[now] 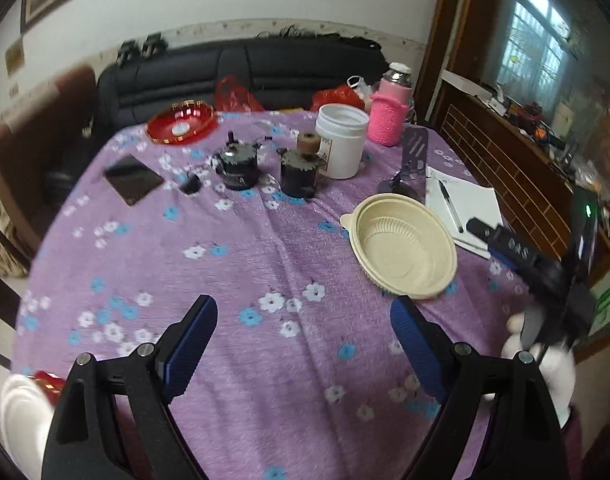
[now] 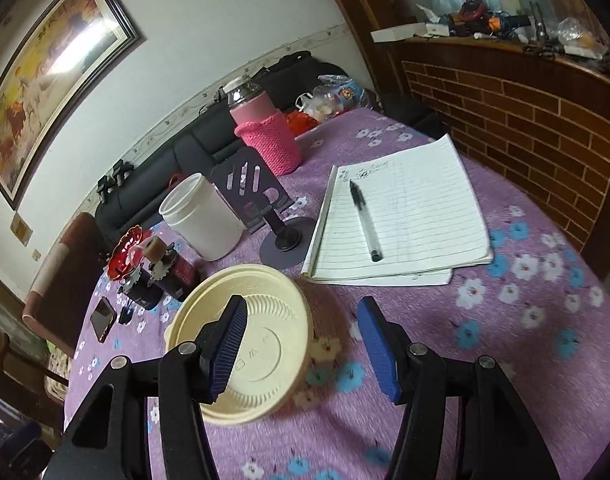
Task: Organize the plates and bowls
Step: 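Move both tools to the cream plastic bowl and grasp its rim with the right tool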
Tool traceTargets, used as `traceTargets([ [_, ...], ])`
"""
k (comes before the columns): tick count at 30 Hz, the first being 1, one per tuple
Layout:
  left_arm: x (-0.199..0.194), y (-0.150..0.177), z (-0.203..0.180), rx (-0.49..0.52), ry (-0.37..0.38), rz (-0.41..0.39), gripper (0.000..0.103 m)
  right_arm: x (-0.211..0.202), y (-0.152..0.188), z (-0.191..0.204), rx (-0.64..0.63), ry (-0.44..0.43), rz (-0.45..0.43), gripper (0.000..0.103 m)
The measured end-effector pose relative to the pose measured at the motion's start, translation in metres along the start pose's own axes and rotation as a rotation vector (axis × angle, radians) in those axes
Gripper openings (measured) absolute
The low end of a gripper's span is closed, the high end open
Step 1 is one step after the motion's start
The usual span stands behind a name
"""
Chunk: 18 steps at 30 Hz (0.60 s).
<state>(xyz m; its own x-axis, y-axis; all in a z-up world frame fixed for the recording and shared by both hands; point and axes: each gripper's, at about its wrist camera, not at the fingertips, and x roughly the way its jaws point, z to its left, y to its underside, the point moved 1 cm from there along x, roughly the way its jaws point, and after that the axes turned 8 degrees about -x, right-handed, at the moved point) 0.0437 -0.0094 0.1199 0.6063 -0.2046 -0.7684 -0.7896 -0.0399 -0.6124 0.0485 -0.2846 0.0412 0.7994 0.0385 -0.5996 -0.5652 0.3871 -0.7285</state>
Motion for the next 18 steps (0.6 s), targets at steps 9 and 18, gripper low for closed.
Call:
traceTargets([
  [9,0.077,-0.021,-0.019,-0.086,0.046,0.074,0.088,0.031,0.013,-0.006,-0.031,-0.066,0.057,0.061],
  [18,0.148,-0.024,-0.035,-0.139,0.083,0.192,0.081,0.050,0.014,-0.015,-0.016,-0.075,0.106,0.055],
])
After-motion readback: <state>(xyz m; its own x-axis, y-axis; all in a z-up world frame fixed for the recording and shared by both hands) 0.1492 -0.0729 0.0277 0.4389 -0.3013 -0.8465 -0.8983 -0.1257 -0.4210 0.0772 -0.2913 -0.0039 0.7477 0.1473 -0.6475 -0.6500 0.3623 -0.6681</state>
